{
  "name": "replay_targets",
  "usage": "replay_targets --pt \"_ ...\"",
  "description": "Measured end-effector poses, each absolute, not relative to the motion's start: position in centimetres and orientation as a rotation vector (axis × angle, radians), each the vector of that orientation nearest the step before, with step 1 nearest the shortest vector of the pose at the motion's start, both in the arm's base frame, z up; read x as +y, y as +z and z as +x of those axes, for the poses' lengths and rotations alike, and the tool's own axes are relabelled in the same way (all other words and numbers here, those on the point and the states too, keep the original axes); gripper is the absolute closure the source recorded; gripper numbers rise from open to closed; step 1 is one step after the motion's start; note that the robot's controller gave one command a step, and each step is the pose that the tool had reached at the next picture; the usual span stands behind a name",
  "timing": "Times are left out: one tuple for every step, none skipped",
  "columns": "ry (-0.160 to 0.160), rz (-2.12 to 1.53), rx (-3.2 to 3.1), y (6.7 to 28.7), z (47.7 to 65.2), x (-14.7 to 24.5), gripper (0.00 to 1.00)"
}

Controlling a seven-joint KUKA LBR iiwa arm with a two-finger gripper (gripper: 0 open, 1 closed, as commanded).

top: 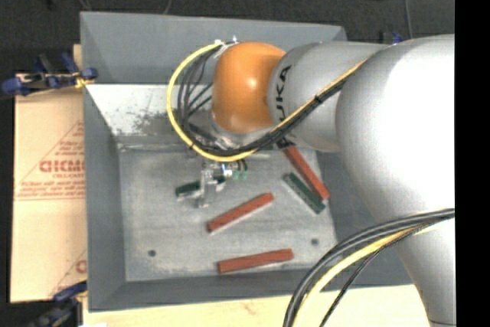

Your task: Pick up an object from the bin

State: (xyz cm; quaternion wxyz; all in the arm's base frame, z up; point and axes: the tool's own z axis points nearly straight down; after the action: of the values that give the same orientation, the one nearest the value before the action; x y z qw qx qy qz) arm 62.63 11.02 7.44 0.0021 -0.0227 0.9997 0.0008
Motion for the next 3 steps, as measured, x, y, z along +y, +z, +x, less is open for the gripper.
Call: replay_targets --pt "0.001 -0.217 3.130 7.18 62.02 10.31 1.00" --pt "0.001 -0.217 3.130 7.18 62.02 10.31 1.00" --pt "0.001 -0.216 3.130 7.17 62.02 10.31 1.00"
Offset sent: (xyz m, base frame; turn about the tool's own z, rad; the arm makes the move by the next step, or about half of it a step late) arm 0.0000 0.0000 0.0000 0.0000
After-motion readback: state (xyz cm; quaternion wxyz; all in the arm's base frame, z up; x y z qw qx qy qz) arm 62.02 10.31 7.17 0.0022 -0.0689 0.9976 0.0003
